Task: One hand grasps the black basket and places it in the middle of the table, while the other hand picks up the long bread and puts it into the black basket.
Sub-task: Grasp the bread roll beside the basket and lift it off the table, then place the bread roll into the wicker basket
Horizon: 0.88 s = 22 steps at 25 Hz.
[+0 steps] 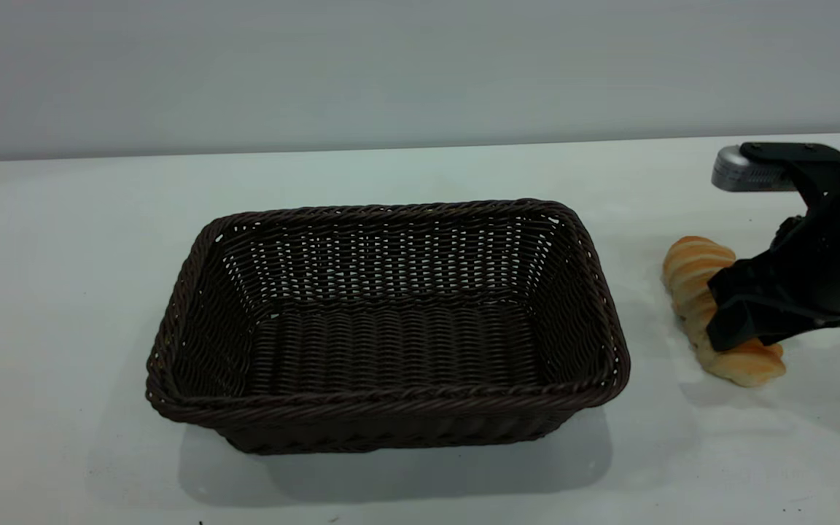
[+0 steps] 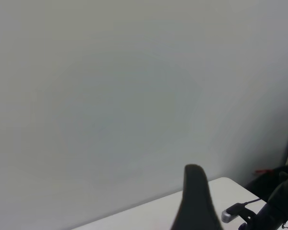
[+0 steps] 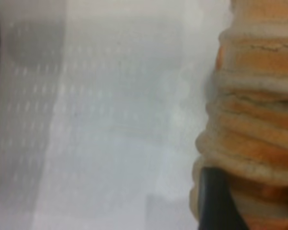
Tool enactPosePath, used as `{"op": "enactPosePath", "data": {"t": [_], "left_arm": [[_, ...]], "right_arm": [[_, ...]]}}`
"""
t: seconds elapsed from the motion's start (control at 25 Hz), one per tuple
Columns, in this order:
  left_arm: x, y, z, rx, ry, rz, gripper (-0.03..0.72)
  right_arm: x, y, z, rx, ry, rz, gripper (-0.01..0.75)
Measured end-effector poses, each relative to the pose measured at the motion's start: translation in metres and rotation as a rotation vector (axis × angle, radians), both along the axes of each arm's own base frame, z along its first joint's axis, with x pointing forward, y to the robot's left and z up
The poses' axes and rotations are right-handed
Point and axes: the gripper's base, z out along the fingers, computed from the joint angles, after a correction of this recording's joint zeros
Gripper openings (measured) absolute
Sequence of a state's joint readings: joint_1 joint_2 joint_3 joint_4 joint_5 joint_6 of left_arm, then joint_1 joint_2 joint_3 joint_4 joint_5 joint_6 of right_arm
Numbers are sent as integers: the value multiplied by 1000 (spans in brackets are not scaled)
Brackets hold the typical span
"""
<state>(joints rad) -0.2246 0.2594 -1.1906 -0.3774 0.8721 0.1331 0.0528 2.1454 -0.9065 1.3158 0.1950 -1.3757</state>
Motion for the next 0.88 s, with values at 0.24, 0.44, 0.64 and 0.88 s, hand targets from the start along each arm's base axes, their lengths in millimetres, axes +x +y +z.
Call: {"op": "enactPosePath", "data": {"t": [0.24, 0.44, 0.64, 0.88], "left_arm": [[1, 0, 0, -2, -2, 1, 594], [0, 0, 0, -5, -8, 2, 594], [-1, 0, 1, -9, -18, 3, 594], [-1, 0, 1, -12, -21, 2, 594]], "right_arm": [[2, -1, -9, -12, 13, 2, 249], [4, -2, -4, -34, -11, 17, 47], [11, -7, 42, -96, -156, 39, 40], [9, -1, 142, -37, -423, 63, 36]]}}
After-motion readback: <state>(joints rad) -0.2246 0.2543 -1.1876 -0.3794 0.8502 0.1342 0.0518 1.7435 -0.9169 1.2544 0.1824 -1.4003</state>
